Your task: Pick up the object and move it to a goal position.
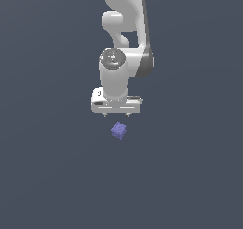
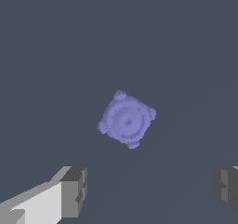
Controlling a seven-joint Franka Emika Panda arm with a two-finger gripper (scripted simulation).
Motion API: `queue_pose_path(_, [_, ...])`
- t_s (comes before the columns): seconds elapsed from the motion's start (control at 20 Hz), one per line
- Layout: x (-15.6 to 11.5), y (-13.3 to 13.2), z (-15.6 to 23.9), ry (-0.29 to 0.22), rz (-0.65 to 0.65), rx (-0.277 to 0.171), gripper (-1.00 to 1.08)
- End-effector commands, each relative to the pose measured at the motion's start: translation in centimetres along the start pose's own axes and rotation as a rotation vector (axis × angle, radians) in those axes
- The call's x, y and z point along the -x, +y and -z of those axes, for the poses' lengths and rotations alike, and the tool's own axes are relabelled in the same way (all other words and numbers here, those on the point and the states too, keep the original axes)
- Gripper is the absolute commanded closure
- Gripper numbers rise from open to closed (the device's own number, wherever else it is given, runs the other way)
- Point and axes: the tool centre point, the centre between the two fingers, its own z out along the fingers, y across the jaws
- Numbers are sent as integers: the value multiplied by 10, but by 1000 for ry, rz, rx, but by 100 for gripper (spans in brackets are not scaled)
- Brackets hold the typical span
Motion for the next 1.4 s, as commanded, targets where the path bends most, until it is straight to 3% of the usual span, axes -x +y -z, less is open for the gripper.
queue_pose_path(0.0, [0,0,0,0,0,0,-92])
queue_pose_path(0.7, [-12,-10,17,41,57,-3,-92])
queue_pose_path(1.35, [-17,-11,-4,47,-102,-9,-92])
